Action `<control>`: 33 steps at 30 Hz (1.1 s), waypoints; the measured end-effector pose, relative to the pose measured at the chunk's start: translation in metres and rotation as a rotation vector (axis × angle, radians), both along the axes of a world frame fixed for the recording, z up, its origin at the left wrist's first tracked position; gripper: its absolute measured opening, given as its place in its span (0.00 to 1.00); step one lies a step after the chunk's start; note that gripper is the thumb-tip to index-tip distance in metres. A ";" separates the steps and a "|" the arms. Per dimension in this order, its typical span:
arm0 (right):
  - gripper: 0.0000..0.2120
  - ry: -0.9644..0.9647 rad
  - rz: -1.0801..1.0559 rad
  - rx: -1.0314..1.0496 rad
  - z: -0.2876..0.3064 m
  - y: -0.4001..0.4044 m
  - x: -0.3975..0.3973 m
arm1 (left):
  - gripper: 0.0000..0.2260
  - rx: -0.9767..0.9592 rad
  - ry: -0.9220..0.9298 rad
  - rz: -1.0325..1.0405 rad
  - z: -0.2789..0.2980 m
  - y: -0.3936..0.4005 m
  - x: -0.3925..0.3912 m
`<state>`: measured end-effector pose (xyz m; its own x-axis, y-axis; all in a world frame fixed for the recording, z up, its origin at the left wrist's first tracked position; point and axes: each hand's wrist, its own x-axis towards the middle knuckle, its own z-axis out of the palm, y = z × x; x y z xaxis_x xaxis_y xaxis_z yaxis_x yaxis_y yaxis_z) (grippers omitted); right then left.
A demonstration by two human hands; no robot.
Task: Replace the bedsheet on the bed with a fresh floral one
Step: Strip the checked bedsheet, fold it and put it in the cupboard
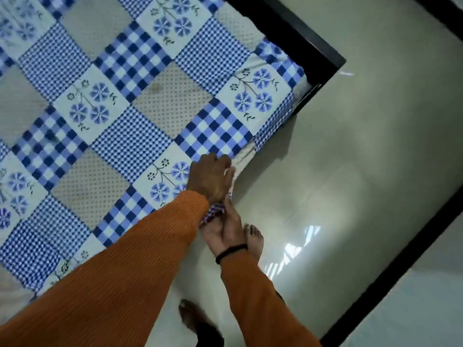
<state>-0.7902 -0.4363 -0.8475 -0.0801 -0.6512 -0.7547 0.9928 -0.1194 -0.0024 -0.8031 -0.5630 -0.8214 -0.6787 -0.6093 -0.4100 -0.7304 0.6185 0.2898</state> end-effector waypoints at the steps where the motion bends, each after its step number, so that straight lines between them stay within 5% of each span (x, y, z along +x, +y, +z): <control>1: 0.35 -0.029 0.012 -0.008 0.001 0.009 -0.003 | 0.15 0.024 -0.001 0.007 0.001 -0.005 -0.007; 6: 0.26 -0.087 -0.154 0.060 -0.012 -0.006 -0.071 | 0.14 0.110 -0.038 -0.157 0.004 -0.031 -0.019; 14: 0.29 -0.016 -0.297 0.430 -0.004 -0.055 -0.173 | 0.16 0.157 -0.210 -0.218 -0.001 -0.054 -0.042; 21: 0.18 0.105 -0.309 0.325 0.034 -0.025 -0.206 | 0.20 0.351 -0.510 -0.252 0.010 -0.063 -0.065; 22: 0.19 0.088 -0.313 0.335 0.027 -0.029 -0.217 | 0.19 0.373 -0.535 -0.262 0.011 -0.066 -0.068; 25: 0.43 0.159 -0.232 0.318 -0.011 -0.060 -0.261 | 0.19 0.431 -0.608 -0.296 0.008 -0.074 -0.075; 29: 0.36 0.209 -0.267 0.195 -0.026 -0.109 -0.335 | 0.22 0.503 -0.721 -0.280 0.000 -0.088 -0.095; 33: 0.30 0.160 -0.180 0.291 -0.020 -0.110 -0.352 | 0.23 0.621 -0.863 -0.218 -0.003 -0.102 -0.120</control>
